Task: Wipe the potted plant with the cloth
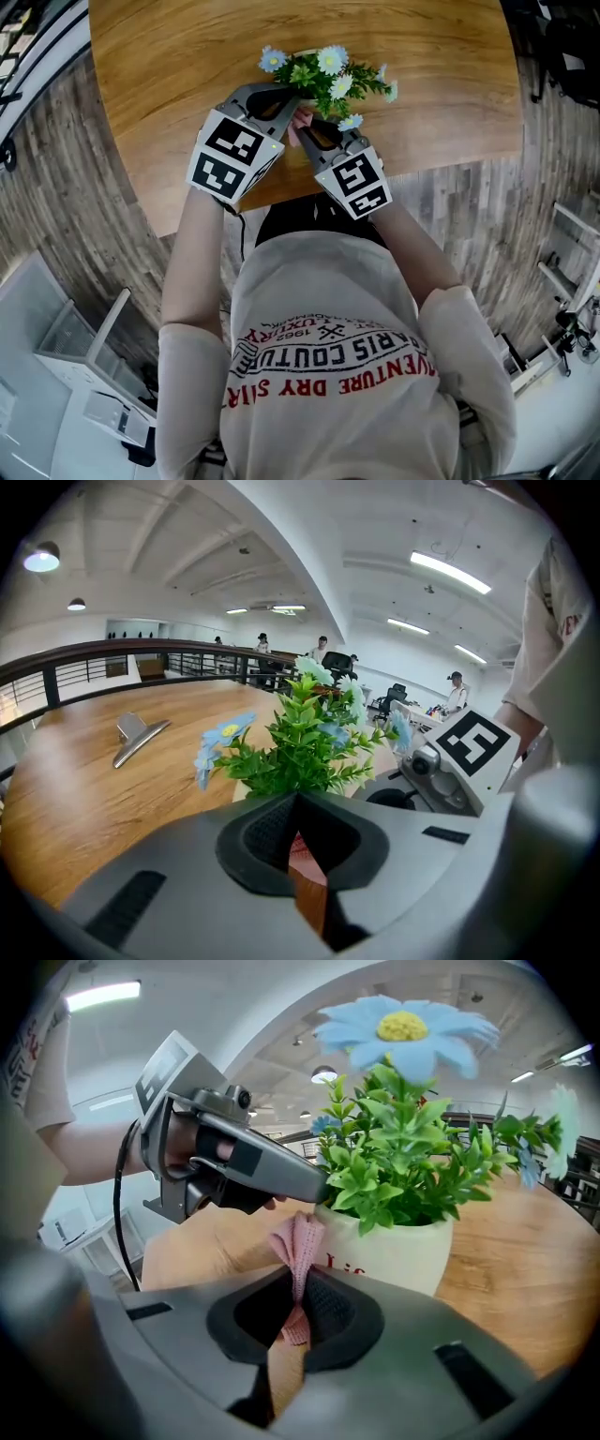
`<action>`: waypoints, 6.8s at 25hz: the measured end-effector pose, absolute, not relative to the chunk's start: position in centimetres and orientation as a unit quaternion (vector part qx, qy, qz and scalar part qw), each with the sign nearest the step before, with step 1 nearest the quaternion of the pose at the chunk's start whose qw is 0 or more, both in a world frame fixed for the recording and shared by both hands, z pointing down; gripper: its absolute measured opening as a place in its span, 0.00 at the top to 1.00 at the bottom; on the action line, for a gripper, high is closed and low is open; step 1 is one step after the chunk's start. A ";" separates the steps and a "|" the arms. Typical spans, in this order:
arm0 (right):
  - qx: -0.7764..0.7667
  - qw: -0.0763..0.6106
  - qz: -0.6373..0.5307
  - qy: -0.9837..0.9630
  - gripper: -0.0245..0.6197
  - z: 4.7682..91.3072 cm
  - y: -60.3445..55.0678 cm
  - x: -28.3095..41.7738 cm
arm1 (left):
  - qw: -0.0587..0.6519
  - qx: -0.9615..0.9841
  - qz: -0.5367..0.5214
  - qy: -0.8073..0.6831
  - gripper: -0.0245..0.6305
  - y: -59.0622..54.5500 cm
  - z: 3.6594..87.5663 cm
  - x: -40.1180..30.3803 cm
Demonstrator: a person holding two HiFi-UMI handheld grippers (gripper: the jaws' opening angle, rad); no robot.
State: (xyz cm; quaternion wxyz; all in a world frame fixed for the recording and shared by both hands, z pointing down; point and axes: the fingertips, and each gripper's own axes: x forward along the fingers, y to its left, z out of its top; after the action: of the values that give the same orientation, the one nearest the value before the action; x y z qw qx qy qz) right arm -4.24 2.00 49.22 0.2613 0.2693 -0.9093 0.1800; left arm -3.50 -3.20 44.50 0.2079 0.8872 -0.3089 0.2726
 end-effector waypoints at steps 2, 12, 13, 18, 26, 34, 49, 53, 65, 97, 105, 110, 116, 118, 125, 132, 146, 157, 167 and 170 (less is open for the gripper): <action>0.280 0.260 0.180 -0.906 0.90 49.2 1.5 -3.7 | 0.204 0.889 0.274 -0.305 0.95 -3.2 44.5 -3.4; 0.313 0.261 0.189 -0.893 0.90 49.6 0.3 -1.8 | 0.220 0.897 0.251 -0.292 0.95 -2.4 44.9 -4.2; 0.315 0.260 0.192 -0.892 0.90 49.6 0.3 -1.6 | 0.216 0.897 0.250 -0.294 0.95 -2.4 44.9 -4.2; 0.329 0.263 0.200 -0.884 0.90 49.7 -0.1 0.3 | 0.225 0.895 0.245 -0.299 0.95 -2.4 45.0 -4.1; 0.351 0.277 0.197 -0.872 0.90 49.8 -1.0 3.5 | 0.240 0.885 0.258 -0.303 0.95 -2.4 45.0 -4.2; 0.362 0.286 0.212 -0.862 0.90 49.9 -2.9 6.8 | 0.262 0.867 0.266 -0.331 0.95 -2.7 45.2 -4.1; 0.256 0.325 0.193 -0.890 0.90 50.5 -8.5 9.6 | 0.304 0.806 0.223 -0.457 0.95 -3.5 44.8 -4.3; 0.217 0.339 0.139 -0.905 0.90 49.9 -9.8 10.3 | 0.312 0.789 0.170 -0.501 0.95 -3.2 44.3 -3.7; 0.113 0.343 0.081 -0.929 0.90 49.8 -9.4 4.7 | 0.334 0.751 0.126 -0.556 0.95 -3.0 44.9 -4.6; 0.188 0.355 0.090 -0.911 0.90 49.2 -5.5 8.3 | 0.298 0.786 0.138 -0.523 0.95 -3.6 45.0 -3.6; 0.100 0.347 0.047 -0.931 0.90 47.3 -11.7 6.9 | 0.315 0.764 0.118 -0.551 0.95 -3.5 44.8 -3.4; -0.037 0.340 0.019 -0.939 0.90 46.5 -13.3 3.0 | 0.317 0.748 0.123 -0.570 0.95 -3.3 44.4 -3.6; -0.188 0.335 -0.002 -0.923 0.90 46.2 -13.2 -1.3 | 0.319 0.745 0.123 -0.572 0.95 -3.6 44.4 -3.4; -0.225 0.334 -0.003 -0.915 0.90 46.0 -12.7 -3.0 | 0.322 0.744 0.119 -0.573 0.94 -3.4 44.4 -3.8; -0.339 0.374 -0.057 -0.861 0.90 47.7 -10.0 -4.9 | 0.321 0.732 0.107 -0.591 0.95 -2.7 44.1 -4.0; -0.415 0.414 -0.168 -0.792 0.90 49.6 -10.2 -3.9 | 0.322 0.729 0.116 -0.593 0.95 -3.6 44.3 -3.5; -0.429 0.448 -0.192 -0.761 0.90 50.4 -10.7 -1.2 | 0.329 0.725 0.149 -0.586 0.95 -4.4 45.3 -3.1; -0.372 0.469 -0.157 -0.785 0.90 49.7 -9.6 2.8 | 0.327 0.735 0.167 -0.570 0.95 -3.9 44.9 -2.9; -0.300 0.491 -0.125 -0.808 0.90 50.2 -6.8 7.2 | 0.315 0.745 0.169 -0.563 0.94 -4.1 45.4 -2.6; -0.204 0.500 -0.111 -0.834 0.90 49.4 -8.0 7.3 | 0.304 0.749 0.172 -0.563 0.94 -4.0 45.3 -3.1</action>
State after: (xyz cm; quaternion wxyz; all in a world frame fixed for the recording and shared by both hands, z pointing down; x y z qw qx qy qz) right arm 7.33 -8.01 49.45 0.4996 -0.2041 -0.8345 -0.1113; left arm -3.06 -3.96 45.29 0.3043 0.7487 -0.5632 0.1724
